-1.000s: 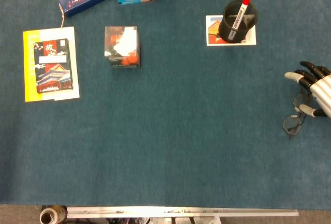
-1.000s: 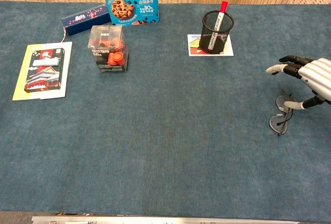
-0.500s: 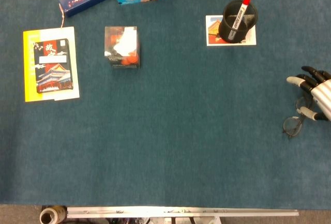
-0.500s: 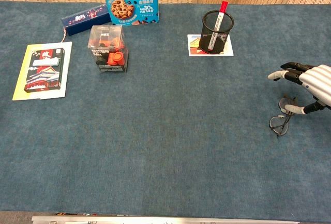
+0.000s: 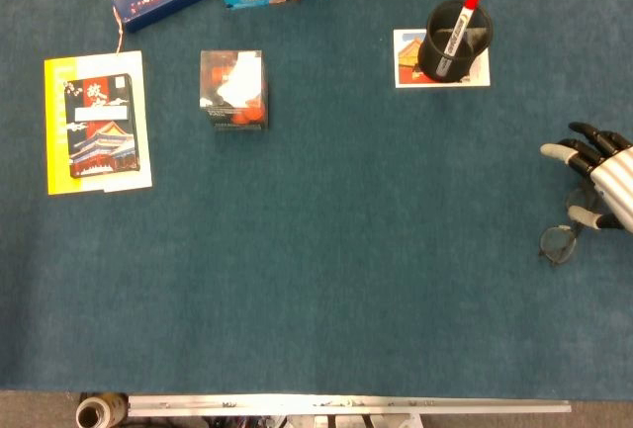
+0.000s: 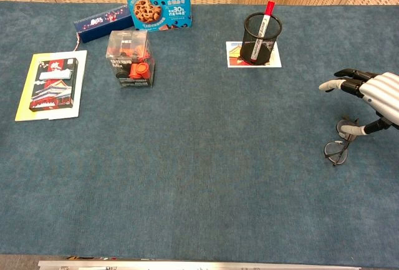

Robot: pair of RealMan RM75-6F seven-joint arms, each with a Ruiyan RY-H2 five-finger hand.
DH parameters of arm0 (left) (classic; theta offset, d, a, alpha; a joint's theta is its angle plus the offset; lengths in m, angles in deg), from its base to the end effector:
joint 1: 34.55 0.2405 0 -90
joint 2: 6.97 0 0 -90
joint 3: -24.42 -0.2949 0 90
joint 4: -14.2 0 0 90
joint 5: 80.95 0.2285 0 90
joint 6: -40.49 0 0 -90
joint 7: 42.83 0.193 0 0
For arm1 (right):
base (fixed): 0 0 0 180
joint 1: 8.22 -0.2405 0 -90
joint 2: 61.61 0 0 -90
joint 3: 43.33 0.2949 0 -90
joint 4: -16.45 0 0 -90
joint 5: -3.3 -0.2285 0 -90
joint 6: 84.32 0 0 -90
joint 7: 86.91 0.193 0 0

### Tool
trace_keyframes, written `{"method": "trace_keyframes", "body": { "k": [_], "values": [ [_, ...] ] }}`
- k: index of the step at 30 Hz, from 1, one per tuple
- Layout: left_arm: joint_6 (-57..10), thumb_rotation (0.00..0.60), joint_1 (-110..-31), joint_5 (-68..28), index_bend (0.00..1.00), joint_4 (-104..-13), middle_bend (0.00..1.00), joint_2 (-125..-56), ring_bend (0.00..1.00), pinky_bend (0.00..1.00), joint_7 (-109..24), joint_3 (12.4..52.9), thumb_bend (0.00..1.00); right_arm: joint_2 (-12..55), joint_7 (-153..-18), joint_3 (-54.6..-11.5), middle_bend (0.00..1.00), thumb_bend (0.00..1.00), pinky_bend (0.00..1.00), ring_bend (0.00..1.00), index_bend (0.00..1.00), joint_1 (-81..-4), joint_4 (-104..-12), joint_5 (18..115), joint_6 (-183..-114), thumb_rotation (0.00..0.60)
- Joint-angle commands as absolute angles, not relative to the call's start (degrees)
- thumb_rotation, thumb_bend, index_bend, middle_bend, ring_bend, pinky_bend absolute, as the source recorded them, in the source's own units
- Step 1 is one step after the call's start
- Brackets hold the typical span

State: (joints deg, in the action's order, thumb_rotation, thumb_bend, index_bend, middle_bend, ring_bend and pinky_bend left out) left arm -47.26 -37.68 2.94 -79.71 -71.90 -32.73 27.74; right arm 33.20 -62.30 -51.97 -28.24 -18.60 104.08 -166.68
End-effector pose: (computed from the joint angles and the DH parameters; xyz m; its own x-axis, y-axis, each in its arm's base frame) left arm -0.3549 0.2249 0.1631 0.5138 -0.0286 0.8574 0.8572 0.0573 -0.5117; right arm -0.3812 -0.3086 -0.0007 0.5297 -0.1472 0.8353 -0.7749 -0.4844 0.4060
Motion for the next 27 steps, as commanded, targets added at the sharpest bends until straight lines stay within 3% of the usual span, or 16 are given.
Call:
{"method": "trace_keyframes", "body": {
  "k": [1,8,13,18,27],
  "values": [
    [-47.27,0.600,-37.67,2.91,0.52,-79.69,0.53,-71.91,0.50,0.63,-32.72,27.74,0.52,32.29,-63.11,-51.88,0.31,0.12,0.29,0.14,0.24,-28.46,-20.46,104.43,-167.57,0.600],
    [-47.35,0.600,-37.69,2.71,0.52,-79.77,0.53,-71.77,0.50,0.63,-33.04,27.97,0.52,27.89,-69.05,-50.19,0.31,0.13,0.29,0.14,0.24,-28.77,-28.48,104.56,-171.35,0.600],
    [-47.43,0.600,-37.71,2.89,0.52,-79.96,0.53,-71.51,0.50,0.63,-33.39,28.00,0.52,18.71,-84.33,-47.27,0.32,0.16,0.29,0.14,0.26,-28.67,-46.44,102.09,-171.08,0.600],
    [-47.40,0.600,-37.75,3.24,0.52,-79.98,0.53,-71.45,0.50,0.63,-33.63,27.84,0.52,9.39,-103.74,-44.62,0.37,0.17,0.29,0.16,0.39,-26.61,-65.12,95.21,-167.83,0.600],
    [-46.98,0.600,-37.93,3.01,0.52,-79.86,0.53,-71.32,0.50,0.63,-34.10,27.91,0.52,5.04,-113.08,-40.65,0.37,0.18,0.29,0.16,0.41,-20.79,-74.16,86.31,-172.87,0.600]
  ]
}}
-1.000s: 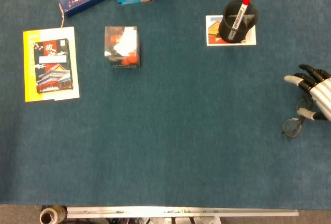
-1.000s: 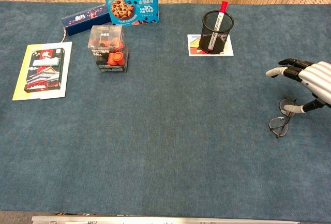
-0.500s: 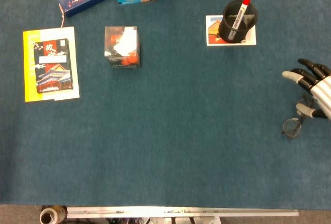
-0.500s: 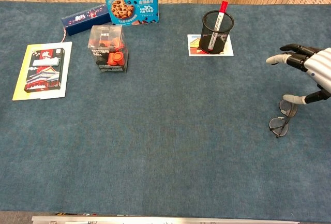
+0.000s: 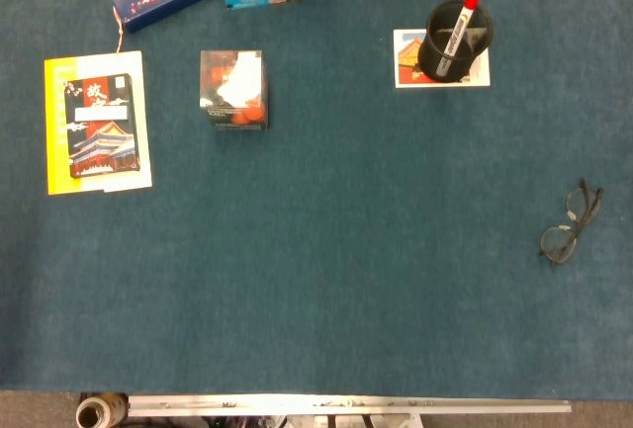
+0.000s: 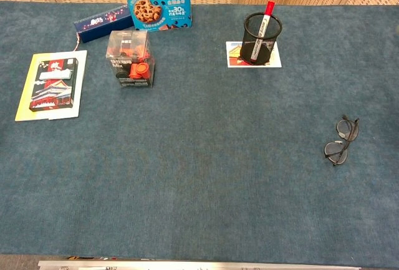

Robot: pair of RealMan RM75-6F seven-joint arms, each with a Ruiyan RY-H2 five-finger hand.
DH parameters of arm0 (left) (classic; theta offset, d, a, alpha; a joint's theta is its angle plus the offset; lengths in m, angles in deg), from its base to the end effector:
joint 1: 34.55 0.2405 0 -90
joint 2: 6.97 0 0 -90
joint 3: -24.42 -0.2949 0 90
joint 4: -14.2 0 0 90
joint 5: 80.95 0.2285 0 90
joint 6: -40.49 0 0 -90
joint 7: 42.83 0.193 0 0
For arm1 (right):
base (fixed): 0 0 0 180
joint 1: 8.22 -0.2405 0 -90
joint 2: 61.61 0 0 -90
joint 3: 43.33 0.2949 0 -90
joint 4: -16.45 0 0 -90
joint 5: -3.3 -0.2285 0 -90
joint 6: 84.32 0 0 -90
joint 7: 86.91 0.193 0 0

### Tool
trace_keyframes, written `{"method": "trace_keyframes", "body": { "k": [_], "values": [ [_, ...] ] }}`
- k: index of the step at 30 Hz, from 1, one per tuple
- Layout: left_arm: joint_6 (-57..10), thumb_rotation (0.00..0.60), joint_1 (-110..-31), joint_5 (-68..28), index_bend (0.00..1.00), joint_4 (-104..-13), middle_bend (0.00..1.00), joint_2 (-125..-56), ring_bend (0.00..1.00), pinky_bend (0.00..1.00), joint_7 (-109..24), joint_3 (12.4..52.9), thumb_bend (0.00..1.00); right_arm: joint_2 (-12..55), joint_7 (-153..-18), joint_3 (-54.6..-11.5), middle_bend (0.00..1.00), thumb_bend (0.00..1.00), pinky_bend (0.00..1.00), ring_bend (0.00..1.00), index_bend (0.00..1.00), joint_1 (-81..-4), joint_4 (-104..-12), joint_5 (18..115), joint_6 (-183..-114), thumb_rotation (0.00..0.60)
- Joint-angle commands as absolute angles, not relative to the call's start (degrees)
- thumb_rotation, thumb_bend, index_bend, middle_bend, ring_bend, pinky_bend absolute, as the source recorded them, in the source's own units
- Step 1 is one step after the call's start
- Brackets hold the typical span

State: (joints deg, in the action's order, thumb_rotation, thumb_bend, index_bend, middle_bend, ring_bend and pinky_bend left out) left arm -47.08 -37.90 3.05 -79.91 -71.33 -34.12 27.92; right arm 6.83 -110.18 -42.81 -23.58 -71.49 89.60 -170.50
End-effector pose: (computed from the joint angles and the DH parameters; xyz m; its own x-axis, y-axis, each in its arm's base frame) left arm -0.3536 0.2270 0.1663 0.4981 -0.0325 0.8665 0.8667 0.0511 -0.4963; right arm -0.3166 -0.2885 0.1343 0.7200 0.1165 0.6841 -0.6690 -0.1455 0.7289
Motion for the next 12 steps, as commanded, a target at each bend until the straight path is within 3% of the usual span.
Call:
{"method": "trace_keyframes", "body": {
  "k": [1,12],
  "values": [
    [-46.88,0.600,-37.97,3.00,0.52,-79.83,0.53,-71.33,0.50,0.63,-34.09,27.89,0.52,5.03,-113.32,-40.36,0.37,0.18,0.29,0.16,0.41,-20.15,-74.22,85.85,-173.64,0.600],
    [-46.14,0.600,-38.19,2.02,0.52,-79.35,0.53,-71.59,0.50,0.63,-34.24,28.10,0.52,6.36,-108.76,-38.28,0.37,0.18,0.29,0.16,0.41,-16.37,-71.36,83.31,-176.78,0.600]
  ]
}}
